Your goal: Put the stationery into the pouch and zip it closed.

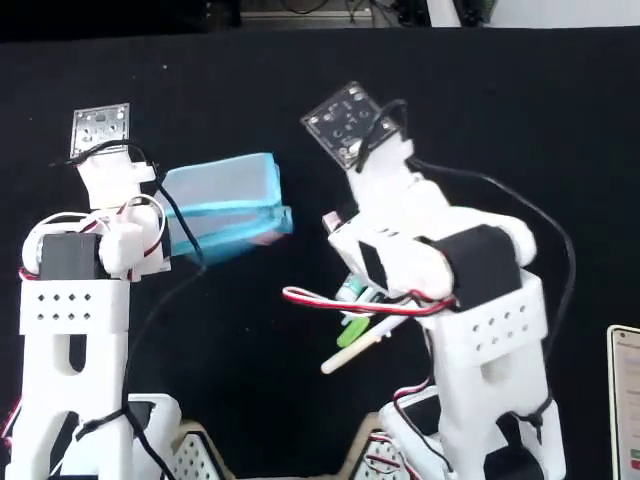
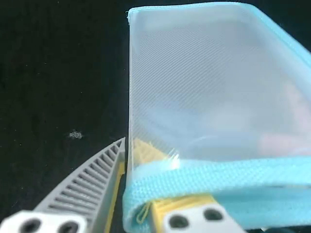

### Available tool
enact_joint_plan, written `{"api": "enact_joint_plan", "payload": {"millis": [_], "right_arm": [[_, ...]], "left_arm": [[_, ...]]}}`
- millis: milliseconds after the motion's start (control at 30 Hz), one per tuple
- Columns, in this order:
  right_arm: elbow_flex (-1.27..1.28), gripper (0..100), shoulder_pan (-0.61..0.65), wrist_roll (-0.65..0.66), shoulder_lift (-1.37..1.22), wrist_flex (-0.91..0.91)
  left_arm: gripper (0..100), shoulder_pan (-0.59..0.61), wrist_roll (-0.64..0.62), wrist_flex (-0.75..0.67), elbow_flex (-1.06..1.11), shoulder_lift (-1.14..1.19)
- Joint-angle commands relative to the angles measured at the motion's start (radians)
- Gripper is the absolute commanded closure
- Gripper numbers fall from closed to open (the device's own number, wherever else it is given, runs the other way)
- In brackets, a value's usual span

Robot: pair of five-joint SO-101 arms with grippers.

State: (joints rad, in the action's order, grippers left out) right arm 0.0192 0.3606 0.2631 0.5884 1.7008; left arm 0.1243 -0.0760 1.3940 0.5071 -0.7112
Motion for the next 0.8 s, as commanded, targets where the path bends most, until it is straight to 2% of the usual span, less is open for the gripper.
{"api": "enact_joint_plan", "payload": {"millis": [0, 233, 333, 467, 600, 767], "right_arm": [[-0.088, 82.6, 0.012, -0.006, 0.007, 0.005], [0.079, 83.4, -0.149, -0.069, -0.002, -0.063], [0.249, 83.3, -0.207, -0.075, -0.002, -0.172], [0.464, 83.2, -0.245, -0.187, -0.002, -0.347], [0.588, 83.2, -0.245, -0.293, -0.002, -0.473], [0.65, 83.2, -0.193, -0.293, -0.004, -0.574]], "left_arm": [[97, 0.016, -0.015, 0.0, -0.005, 0.002], [97, 0.016, -0.015, 0.002, -0.002, 0.002], [97, 0.016, -0.015, -0.006, 0.013, 0.002], [97, 0.016, -0.015, -0.006, 0.015, 0.002], [97, 0.016, -0.015, -0.006, 0.015, 0.002], [97, 0.019, -0.015, -0.006, 0.015, 0.002]]}}
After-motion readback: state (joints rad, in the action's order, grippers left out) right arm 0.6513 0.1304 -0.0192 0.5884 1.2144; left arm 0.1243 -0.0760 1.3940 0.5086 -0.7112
